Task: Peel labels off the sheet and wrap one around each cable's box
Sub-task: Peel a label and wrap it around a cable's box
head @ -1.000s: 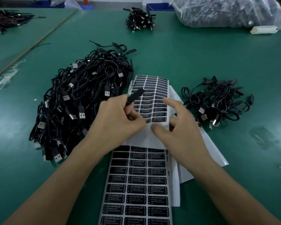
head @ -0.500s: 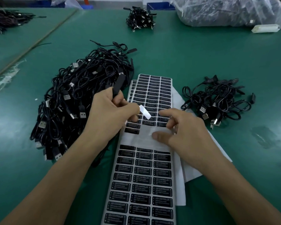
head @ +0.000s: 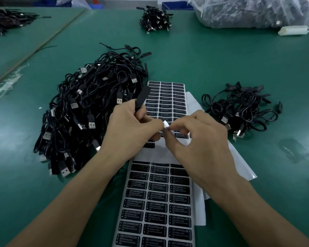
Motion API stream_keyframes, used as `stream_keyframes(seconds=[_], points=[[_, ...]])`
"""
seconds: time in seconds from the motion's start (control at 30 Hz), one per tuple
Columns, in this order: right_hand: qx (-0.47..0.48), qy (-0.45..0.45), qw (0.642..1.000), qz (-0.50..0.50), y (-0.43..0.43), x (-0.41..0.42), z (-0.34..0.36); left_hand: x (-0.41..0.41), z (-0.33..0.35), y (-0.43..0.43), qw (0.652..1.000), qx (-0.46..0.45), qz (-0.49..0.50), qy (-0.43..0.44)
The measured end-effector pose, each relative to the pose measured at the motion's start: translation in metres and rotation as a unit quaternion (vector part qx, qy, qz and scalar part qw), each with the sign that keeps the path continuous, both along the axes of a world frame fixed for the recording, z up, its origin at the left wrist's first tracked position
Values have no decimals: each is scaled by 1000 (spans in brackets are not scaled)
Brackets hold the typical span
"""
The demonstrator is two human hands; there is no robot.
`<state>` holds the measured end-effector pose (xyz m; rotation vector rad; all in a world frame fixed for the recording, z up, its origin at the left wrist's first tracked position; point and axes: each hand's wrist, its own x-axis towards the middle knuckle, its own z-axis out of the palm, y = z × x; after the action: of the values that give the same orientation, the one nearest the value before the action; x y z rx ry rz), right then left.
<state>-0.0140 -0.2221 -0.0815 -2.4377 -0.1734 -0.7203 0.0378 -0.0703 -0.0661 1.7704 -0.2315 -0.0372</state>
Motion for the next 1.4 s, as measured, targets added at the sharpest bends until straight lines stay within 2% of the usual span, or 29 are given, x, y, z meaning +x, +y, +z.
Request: stream_keyframes(seconds=[0.17, 0.23, 0.3, 0.37, 0.5, 0.67, 0.87, 1.03, 1.23, 1.4], points=[[33, 14, 999, -2, 1, 0, 1, -3, 4, -2, 1000, -21, -2, 11], [114, 56, 992, -5, -1, 1, 3, -4, 6, -3, 999, -42, 8, 17], [253, 109, 961, 8, -4, 4, 5, -3, 7, -3, 998, -52, 11, 14], [372, 152, 915, 29, -6, 6, 9, -4, 5, -4, 999, -50, -3, 6], [469, 202, 857, 65, -5, 7, 10, -4, 1, -5, 998, -47, -45, -2], [489, 214, 843, 68, -6, 8, 9, -4, 0, -3, 996, -61, -68, -7], [425, 178, 887, 33, -7, 5, 8, -4, 0, -2, 995, -59, -74, -5], [402, 182, 897, 37, -9, 5, 11, -3, -1, -3, 996, -55, -72, 7], [397, 193, 895, 61, -11, 7, 13, -2, -3, -3, 997, -48, -68, 10], [438, 180, 880, 27, -12, 9, 12, -2, -4, -4, 999, -7, -20, 40]])
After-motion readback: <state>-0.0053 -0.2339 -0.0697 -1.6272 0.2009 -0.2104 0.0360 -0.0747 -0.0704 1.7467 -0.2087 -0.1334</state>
